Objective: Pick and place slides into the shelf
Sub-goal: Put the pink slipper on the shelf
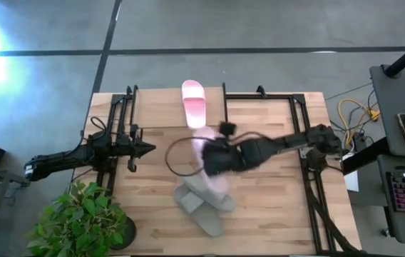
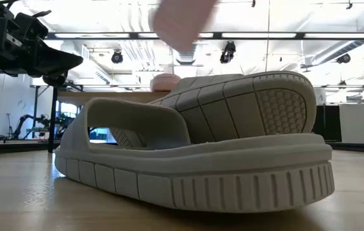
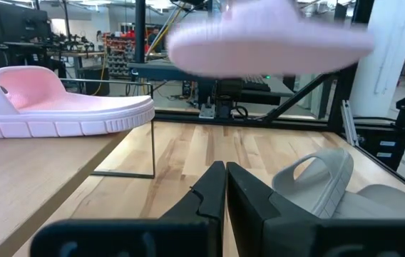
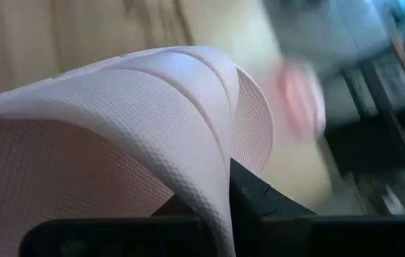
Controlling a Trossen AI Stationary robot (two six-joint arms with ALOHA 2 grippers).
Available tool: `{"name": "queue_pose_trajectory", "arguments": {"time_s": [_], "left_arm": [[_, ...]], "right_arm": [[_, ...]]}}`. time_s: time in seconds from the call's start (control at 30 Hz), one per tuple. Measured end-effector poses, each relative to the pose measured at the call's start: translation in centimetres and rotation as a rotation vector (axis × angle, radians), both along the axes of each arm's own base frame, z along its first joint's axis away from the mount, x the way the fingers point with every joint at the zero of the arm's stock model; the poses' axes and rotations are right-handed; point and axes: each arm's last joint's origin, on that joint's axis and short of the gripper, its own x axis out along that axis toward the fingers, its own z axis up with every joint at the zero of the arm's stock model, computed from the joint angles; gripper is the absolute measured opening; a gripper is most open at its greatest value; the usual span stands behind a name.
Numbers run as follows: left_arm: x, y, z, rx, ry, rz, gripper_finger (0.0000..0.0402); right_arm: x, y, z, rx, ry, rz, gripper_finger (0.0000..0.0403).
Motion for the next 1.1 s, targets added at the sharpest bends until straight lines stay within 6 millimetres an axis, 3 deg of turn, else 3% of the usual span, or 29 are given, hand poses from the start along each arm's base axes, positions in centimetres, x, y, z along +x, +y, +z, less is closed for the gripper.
{"name": "queue_pose_trajectory", "arguments": {"time_s": [0.1,0.2,0.33,0.53,0.8,1.1], "left_arm": [[0.0,0.0,0.0,0.000,0.000,0.000,0.0000],[0.0,0.0,0.0,0.000,0.000,0.000,0.0000],[0.0,0.0,0.0,0.000,0.000,0.000,0.0000],[0.0,0.0,0.0,0.000,0.000,0.000,0.0000],[0.0,0.0,0.2,-0.001,-0.025,-0.001,0.0000],[-0.5,-0.1,3.2,-0.330,-0.344,-0.060,0.0000]], "right_arm": [[1.8,-2.9,2.3,-0.037,-0.125,0.005,0.0012],[2.9,-5.4,3.6,-0.076,-0.142,-0.029,0.0012],[3.9,-6.9,4.2,-0.086,-0.107,-0.012,0.0013],[3.2,-7.1,2.7,0.020,0.028,-0.073,0.0013],[1.1,-6.0,2.7,0.233,0.055,-0.138,0.0013],[0.7,-4.9,0.1,0.668,0.218,-0.068,0.0013]]}}
